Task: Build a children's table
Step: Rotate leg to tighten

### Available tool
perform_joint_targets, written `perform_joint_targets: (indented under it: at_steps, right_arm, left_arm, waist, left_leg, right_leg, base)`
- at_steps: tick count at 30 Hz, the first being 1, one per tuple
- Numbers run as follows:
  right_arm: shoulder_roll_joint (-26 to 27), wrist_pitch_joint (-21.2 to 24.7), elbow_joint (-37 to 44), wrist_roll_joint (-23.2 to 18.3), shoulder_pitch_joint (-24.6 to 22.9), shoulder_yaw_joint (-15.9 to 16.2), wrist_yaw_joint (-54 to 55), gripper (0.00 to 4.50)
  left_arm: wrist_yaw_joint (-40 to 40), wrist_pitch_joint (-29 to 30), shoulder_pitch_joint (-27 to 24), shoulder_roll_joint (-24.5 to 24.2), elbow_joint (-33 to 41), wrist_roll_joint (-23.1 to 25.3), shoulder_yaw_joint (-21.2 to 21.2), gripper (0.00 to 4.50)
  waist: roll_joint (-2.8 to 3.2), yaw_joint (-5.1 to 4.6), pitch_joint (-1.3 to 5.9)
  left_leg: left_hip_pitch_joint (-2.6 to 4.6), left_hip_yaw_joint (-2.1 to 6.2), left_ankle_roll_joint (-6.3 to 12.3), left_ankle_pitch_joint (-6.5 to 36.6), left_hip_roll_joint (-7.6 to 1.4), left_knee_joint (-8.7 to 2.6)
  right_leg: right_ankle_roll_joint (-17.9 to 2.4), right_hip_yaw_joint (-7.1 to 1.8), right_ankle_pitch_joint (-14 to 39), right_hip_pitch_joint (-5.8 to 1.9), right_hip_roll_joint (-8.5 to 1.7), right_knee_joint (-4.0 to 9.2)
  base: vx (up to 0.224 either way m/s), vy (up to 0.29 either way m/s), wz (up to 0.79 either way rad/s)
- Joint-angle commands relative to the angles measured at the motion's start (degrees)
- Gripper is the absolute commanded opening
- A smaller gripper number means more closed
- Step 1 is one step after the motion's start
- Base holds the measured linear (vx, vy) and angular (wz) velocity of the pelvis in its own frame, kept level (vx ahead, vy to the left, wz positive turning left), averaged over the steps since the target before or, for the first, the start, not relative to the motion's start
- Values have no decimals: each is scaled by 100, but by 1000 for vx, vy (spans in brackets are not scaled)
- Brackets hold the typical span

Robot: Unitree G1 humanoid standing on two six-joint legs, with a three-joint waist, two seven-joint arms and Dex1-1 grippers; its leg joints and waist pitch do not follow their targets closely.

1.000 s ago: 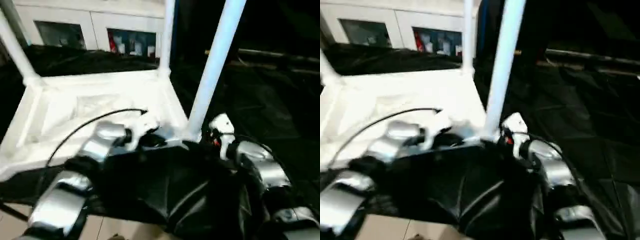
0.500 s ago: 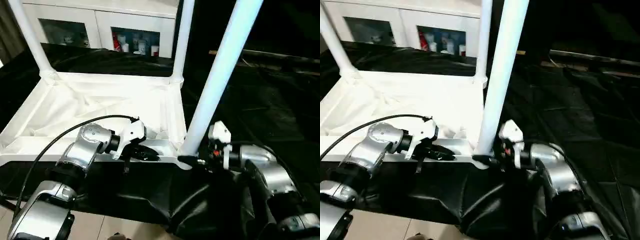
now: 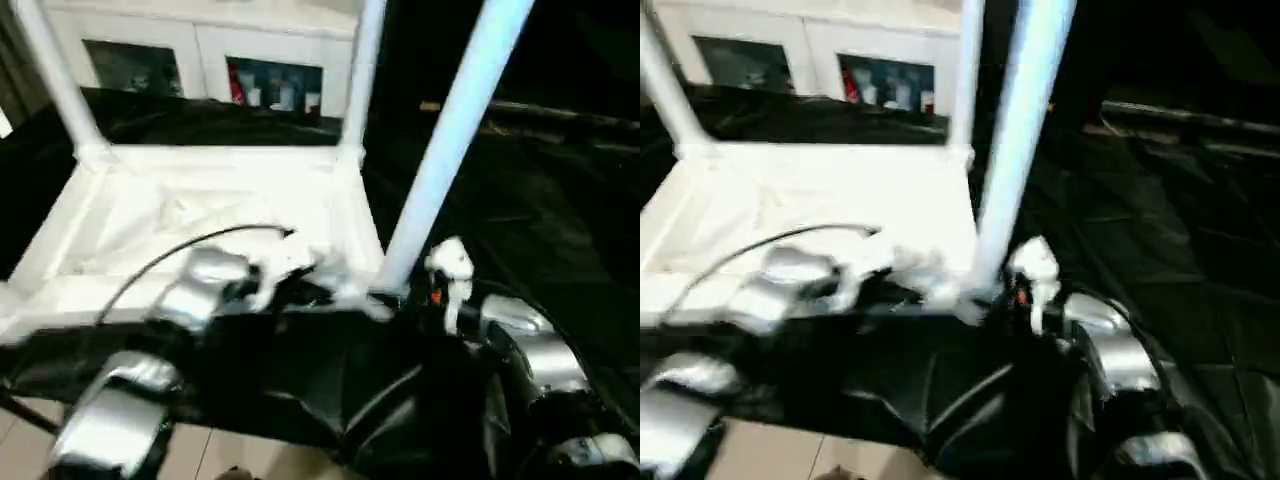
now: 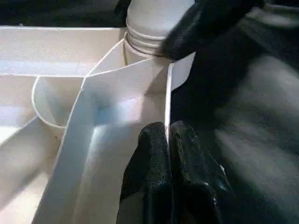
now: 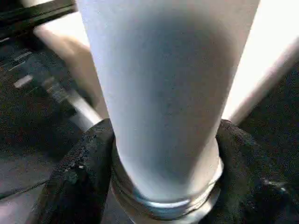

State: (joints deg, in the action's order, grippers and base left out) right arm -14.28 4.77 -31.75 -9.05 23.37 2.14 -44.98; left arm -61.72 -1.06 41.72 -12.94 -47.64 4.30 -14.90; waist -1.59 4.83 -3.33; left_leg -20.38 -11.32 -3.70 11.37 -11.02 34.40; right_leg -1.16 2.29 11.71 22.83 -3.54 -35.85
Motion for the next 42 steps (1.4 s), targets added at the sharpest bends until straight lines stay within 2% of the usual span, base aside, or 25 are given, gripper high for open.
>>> perform_joint_targets:
  at_steps: [1,2,3,4,5,6,7,8,11,13,14,15,16,17,19,22,26,31,34,35,37,38,42]
  right_arm:
    - [328,86,-298,282,-23,305,551,274]
    - [486,160,-471,320,61,247,966,274]
    - [530,180,-518,331,84,233,1079,274]
    - [739,235,-733,405,199,205,1531,274]
    - [754,238,-747,411,207,204,1559,274]
    - [915,198,-899,505,319,219,1788,274]
    - [973,157,-955,548,369,232,1844,274]
    - [973,157,-955,548,369,232,1844,274]
    - [1074,-285,-874,542,483,353,1455,274]
    - [1038,-305,-783,440,472,357,1264,330]
    - [1038,-305,-783,440,472,357,1264,330]
    - [928,-341,-666,341,461,351,1003,344]
    - [811,-386,-585,321,445,377,802,344]
    - [799,-390,-577,319,444,380,781,369]
    - [459,-462,-336,208,362,458,110,369]
    - [81,-512,-79,131,252,561,-530,369]
    - [-204,-572,28,125,205,561,-964,369]
    - [-504,-526,188,103,117,613,-1533,369]
    - [-584,-497,242,74,68,666,-1662,369]
    - [-588,-473,273,47,49,674,-1701,369]
    - [-584,-443,315,10,23,676,-1782,369]
    - [-578,-421,334,-8,11,672,-1825,343]
    - [-564,-361,386,-54,-20,684,-1937,318]
  left_arm:
    - [1054,32,238,368,-141,-68,219,0]
    - [1309,82,315,539,-247,-45,222,0]
    - [1377,97,336,586,-276,-40,224,0]
    - [1659,107,432,820,-427,4,216,0]
    - [1675,106,439,836,-438,8,216,0]
    - [1794,47,504,1002,-564,51,204,0]
    - [1810,14,523,1057,-609,63,199,0]
    - [1810,14,523,1057,-609,63,199,0]
    - [1580,-84,528,1117,-673,-46,250,0]
    - [1466,-116,503,1073,-651,-97,274,0]
    - [1466,-116,503,1073,-651,-97,274,0]
    - [1239,-170,445,963,-597,-122,275,0]
    - [1032,-207,387,876,-530,-157,269,0]
    - [1011,-211,381,867,-523,-161,269,0]
    - [412,-265,196,609,-305,-243,219,0]
    - [-131,-220,1,313,-49,-271,141,0]
    - [-682,-298,-164,22,126,-371,129,0]
    - [-1486,-114,-408,-454,454,-557,170,0]
    - [-1626,-78,-488,-616,531,-561,166,0]
    - [-1671,-74,-521,-654,574,-570,171,0]
    - [-1763,-39,-569,-712,643,-587,182,0]
    - [-1806,-13,-589,-737,678,-597,187,0]
    - [-1884,71,-638,-798,796,-633,182,0]
  waist:
    - [-22,-49,339]
    - [-32,-44,351]
    - [12,-50,346]
    - [-21,-46,359]
    - [4,-48,359]
    - [-7,-57,363]
    - [19,-64,367]
    - [15,-63,370]
    - [22,-64,368]
    - [28,-63,372]
    - [33,-64,375]
    - [5,-71,378]
    - [11,-68,380]
    - [16,-68,383]
    - [-6,-62,384]
    - [0,-80,377]
    - [20,-98,367]
    - [41,-75,374]
    - [41,-54,372]
    - [20,-50,369]
    - [28,-42,364]
    - [28,-44,363]
    - [9,-48,365]
  left_leg:
    - [56,124,39,1033,-221,-431]
    - [50,127,45,1018,-219,-424]
    - [59,112,72,985,-220,-420]
    - [38,130,100,926,-210,-422]
    - [43,117,121,898,-208,-414]
    - [33,123,134,840,-201,-418]
    - [38,117,142,841,-192,-412]
    - [42,117,152,858,-191,-410]
    - [31,119,252,939,-196,-411]
    - [26,117,288,911,-198,-410]
    - [24,122,296,888,-205,-414]
    - [21,117,327,877,-206,-414]
    - [16,124,348,868,-204,-413]
    - [11,117,397,817,-202,-405]
    - [4,118,471,774,-211,-400]
    - [-20,116,585,776,-225,-396]
    - [-7,111,513,851,-245,-407]
    - [9,98,511,802,-277,-407]
    - [11,92,488,788,-276,-411]
    - [3,87,467,805,-267,-412]
    - [5,91,418,882,-270,-418]
    - [4,95,405,885,-272,-422]
    - [2,94,393,850,-266,-421]
  right_leg:
    - [-1214,-262,1211,-253,-472,508]
    - [-1188,-266,1227,-276,-481,505]
    - [-1186,-283,1144,-247,-473,518]
    - [-1168,-270,1074,-294,-470,500]
    - [-1177,-278,1017,-272,-464,502]
    - [-1174,-270,952,-287,-460,492]
    - [-1164,-270,954,-281,-458,502]
    - [-1169,-268,955,-284,-458,504]
    - [-1137,-265,1075,-288,-468,522]
    - [-1140,-267,1041,-290,-466,521]
    - [-1148,-265,998,-290,-466,511]
    - [-1168,-259,923,-290,-459,507]
    - [-1181,-257,900,-300,-464,496]
    - [-1201,-255,817,-305,-460,492]
    - [-1249,-253,718,-314,-475,478]
    - [-1274,-245,702,-314,-470,475]
    - [-1300,-243,882,-286,-464,487]
    - [-1402,-241,642,-261,-456,439]
    - [-1398,-242,624,-259,-451,439]
    - [-1385,-244,665,-263,-455,445]
    - [-1345,-247,826,-261,-464,454]
    - [-1335,-246,857,-259,-463,452]
    - [-1303,-248,872,-256,-457,455]
  base:
    - [0,0,0]
    - [0,0,0]
    - [0,0,0]
    - [0,0,0]
    - [0,0,0]
    - [0,0,0]
    - [0,0,0]
    - [0,0,0]
    - [0,0,0]
    - [0,0,0]
    - [0,0,0]
    - [0,0,0]
    - [0,0,0]
    - [0,0,0]
    - [0,0,0]
    - [0,0,0]
    - [0,0,0]
    - [0,0,0]
    - [0,0,0]
    - [0,0,0]
    - [0,0,0]
    - [0,0,0]
    - [0,0,0]
